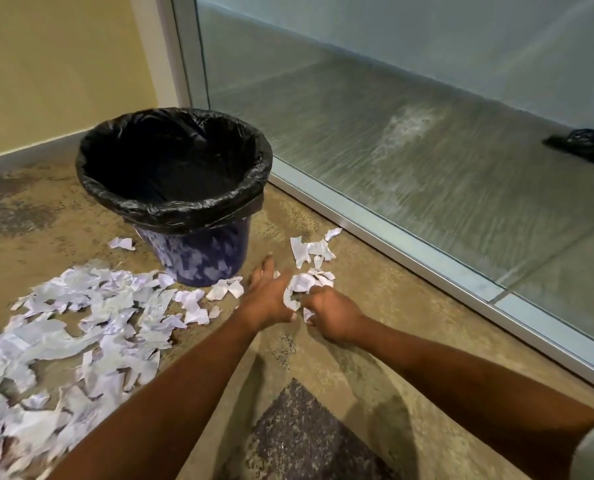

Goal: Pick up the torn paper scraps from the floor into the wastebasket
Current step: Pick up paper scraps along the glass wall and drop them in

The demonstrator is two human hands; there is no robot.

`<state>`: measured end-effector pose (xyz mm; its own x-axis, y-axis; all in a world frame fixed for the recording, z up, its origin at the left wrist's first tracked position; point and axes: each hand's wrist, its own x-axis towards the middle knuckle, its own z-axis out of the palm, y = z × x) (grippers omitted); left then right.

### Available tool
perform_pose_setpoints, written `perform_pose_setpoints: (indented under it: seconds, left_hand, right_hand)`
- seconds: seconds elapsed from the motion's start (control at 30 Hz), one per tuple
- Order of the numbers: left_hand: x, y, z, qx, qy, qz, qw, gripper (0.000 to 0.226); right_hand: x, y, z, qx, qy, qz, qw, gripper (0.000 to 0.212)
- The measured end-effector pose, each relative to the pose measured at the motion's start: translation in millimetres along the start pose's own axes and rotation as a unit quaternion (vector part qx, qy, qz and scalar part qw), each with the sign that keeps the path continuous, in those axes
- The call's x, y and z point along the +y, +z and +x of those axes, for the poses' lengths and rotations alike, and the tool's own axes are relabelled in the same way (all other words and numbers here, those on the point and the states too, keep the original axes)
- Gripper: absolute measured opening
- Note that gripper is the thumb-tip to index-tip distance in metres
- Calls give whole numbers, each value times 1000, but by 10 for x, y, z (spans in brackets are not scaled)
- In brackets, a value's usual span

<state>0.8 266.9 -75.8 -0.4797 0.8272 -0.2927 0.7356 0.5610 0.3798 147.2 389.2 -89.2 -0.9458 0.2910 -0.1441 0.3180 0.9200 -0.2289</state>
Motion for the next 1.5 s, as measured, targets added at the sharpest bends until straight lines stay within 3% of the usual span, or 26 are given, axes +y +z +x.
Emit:
perform_pose_setpoints:
  seconds: [0.1, 0.27, 0.43, 0.53, 0.6, 0.7, 0.77, 0.9, 1.07, 1.2, 1.27, 1.4, 1.5]
  left_hand:
    - [37, 197, 115, -7, -8, 5, 1000, 87]
    - [-28, 332, 218, 117, -3, 34, 993, 38]
    - [-98, 226, 207, 145, -52, -12, 988, 29]
    - [-153, 268, 213, 154, -61, -63, 984, 29]
    - [-193, 285, 223, 164, -57, -98, 980, 30]
    - [-220, 249, 217, 194, -29, -156, 968, 49]
    - [-242, 205, 244, 217, -18, -156, 964, 61]
    - [-271, 170, 289, 214, -62, -94, 970, 51]
    - [-292, 146, 306, 165, -55, -66, 983, 30]
    - [-283, 182, 328, 167, -75, -49, 982, 25]
    - [-278, 207, 313, 173, -83, -67, 979, 25]
    - [-297, 182, 270, 162, -122, -158, 966, 30]
    - [-307, 140, 237, 172, -158, -250, 940, 29]
  right_hand:
    - [25, -20, 41, 18, 6, 46, 999, 19]
    - [77, -211, 182, 98, 51, 136, 984, 13]
    - [277, -267, 397, 140, 123, 150, 971, 8]
    - [342, -252, 471, 136, 166, 143, 966, 27]
    - [336, -248, 495, 90, 197, 109, 970, 45]
    - [281, -200, 494, -7, 223, 51, 973, 75]
    - [214, -149, 495, -20, 215, 31, 976, 84]
    - [95, -23, 558, 20, 168, 65, 983, 71]
    - [-42, 133, 652, 55, 116, 79, 989, 43]
    - [-109, 189, 665, 104, 94, 102, 985, 25]
    - [-156, 196, 650, 121, 88, 117, 982, 17]
    - [-225, 167, 640, 103, 98, 167, 976, 22]
    - [-313, 127, 625, 84, 161, 258, 949, 19]
